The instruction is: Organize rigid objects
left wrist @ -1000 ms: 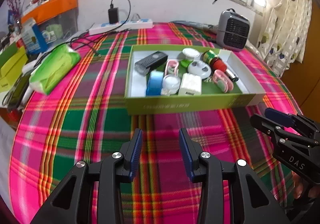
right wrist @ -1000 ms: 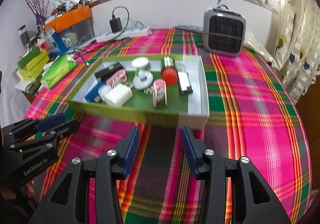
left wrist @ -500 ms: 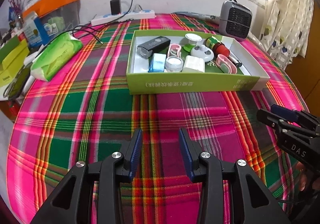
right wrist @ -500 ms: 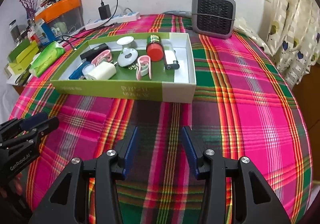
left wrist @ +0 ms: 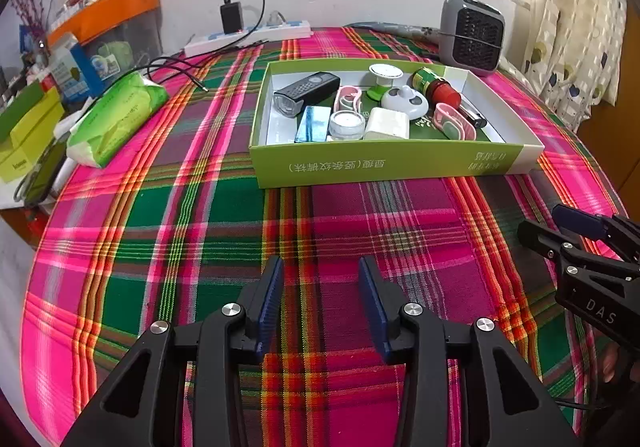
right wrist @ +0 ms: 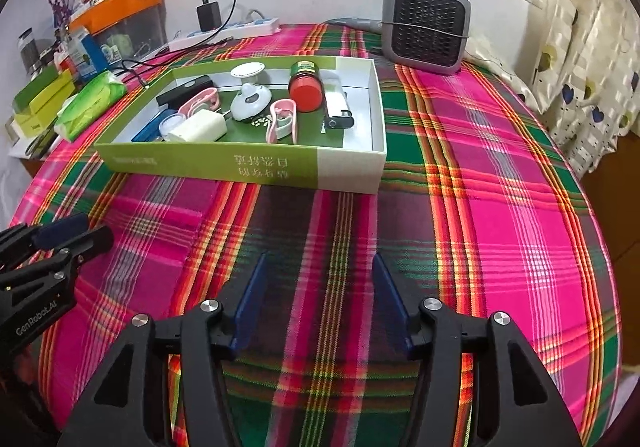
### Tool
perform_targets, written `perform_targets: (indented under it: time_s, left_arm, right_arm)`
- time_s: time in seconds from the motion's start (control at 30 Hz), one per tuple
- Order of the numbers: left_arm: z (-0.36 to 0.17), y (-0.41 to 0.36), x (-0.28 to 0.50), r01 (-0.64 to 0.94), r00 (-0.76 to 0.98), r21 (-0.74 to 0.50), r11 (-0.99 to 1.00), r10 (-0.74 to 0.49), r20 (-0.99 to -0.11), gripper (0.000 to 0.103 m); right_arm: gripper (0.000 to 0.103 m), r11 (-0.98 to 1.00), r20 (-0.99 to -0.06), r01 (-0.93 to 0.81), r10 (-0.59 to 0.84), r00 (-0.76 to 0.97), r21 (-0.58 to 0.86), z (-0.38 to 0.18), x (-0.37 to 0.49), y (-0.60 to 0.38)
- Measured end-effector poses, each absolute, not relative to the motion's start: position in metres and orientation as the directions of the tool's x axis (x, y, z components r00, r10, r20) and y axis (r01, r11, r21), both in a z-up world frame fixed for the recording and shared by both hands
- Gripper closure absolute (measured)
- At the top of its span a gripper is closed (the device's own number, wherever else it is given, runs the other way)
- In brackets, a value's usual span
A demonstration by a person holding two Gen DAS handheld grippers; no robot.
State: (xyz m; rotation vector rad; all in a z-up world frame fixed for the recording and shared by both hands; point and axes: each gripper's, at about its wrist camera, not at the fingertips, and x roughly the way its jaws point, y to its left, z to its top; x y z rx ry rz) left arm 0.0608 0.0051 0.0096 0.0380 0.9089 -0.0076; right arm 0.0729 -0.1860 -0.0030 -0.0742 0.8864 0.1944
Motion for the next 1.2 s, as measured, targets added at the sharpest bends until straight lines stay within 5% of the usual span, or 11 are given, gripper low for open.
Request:
perform_targets:
  time_s: [1.2]
  left_arm:
    - [0.0093,0.0051,0.061,0.023,0.615,0.024,0.999,0.005,-0.788,0.064]
  right_arm:
    - [0.043,0.983,-0.778,-0.186,0.124,0.616,0.01,-0.0039,0.0735,-0.1874]
